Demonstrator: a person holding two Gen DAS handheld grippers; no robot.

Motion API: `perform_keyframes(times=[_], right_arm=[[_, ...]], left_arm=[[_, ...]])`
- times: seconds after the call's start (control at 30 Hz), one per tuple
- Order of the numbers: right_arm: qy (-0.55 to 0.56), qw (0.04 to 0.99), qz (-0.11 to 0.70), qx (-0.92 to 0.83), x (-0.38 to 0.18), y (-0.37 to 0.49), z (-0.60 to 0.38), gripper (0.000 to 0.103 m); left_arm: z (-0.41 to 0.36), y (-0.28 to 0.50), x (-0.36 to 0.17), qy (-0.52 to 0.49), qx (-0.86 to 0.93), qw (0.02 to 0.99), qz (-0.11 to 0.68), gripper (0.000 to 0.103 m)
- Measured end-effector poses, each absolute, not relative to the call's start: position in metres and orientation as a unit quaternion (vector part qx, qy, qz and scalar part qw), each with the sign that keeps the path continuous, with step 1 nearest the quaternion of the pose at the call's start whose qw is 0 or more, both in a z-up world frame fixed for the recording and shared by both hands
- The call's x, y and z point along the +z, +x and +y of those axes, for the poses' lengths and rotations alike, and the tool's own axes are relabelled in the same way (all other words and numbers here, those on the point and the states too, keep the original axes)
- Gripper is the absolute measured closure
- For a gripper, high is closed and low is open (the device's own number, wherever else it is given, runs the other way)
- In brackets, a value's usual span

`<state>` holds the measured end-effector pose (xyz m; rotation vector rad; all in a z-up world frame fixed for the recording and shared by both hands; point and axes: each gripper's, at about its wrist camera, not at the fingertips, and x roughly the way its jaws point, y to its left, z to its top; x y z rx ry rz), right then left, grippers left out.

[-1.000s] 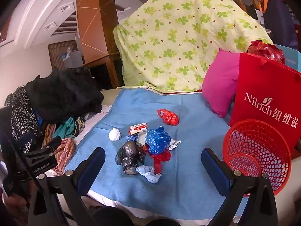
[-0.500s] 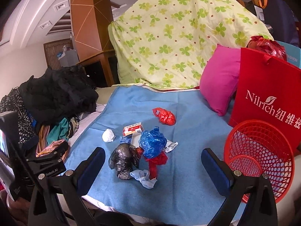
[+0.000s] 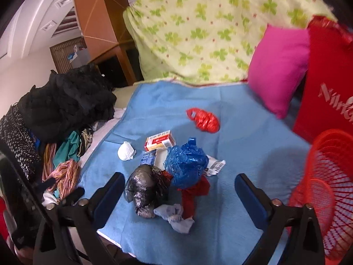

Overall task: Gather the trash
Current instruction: 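Grasp the black plastic bag with the left tool while the right tool grasps the blue bag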

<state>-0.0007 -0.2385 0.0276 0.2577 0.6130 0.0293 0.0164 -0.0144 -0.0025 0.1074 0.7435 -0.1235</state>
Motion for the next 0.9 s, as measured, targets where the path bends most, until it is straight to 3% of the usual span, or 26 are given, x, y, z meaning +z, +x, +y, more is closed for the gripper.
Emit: perform_keyframes(times=[0.07,0.4,0.47,0.5,0.53,0.6,0.67,0.73,0.9], right_arm=[[0.134,0.936,0.324,0.014,0.013,0.025,-0.242,0.013],[0.176,0.888,0.424,0.019,-0.048,0.113,-0.26,0.016],[0.181,0.877,0.445,0.03,-0.058,0.124,-0.262,0.024],[0.185,0.872,0.452,0.035,-0.062,0.128,-0.261,0.034],[0.188,0.866,0.462,0.038,-0.066,0.132,-0.262,0.035],[0.195,0.863,0.463,0.048,-0.071,0.134,-0.262,0.038],[0.191,0.869,0.454,0.051,-0.071,0.132,-0.262,0.04],[0.188,0.872,0.449,0.05,-0.07,0.129,-0.264,0.041],[0.202,0.882,0.423,0.052,-0.056,0.109,-0.276,0.042]], left_arm=[[-0.017,0.028,-0.016,0.043,-0.089,0.918,0.383,0.0],[-0.05,0.076,-0.065,0.008,-0.171,0.881,0.44,0.0],[-0.059,0.084,-0.075,0.012,-0.184,0.873,0.451,0.0],[-0.063,0.087,-0.079,0.013,-0.187,0.87,0.455,0.0],[-0.067,0.09,-0.082,0.012,-0.197,0.867,0.457,0.001],[-0.072,0.096,-0.088,0.005,-0.212,0.858,0.467,0.007],[-0.076,0.101,-0.095,0.0,-0.222,0.849,0.48,0.037],[-0.079,0.105,-0.104,-0.008,-0.23,0.835,0.499,0.058],[-0.072,0.099,-0.101,-0.037,-0.23,0.838,0.493,0.063]])
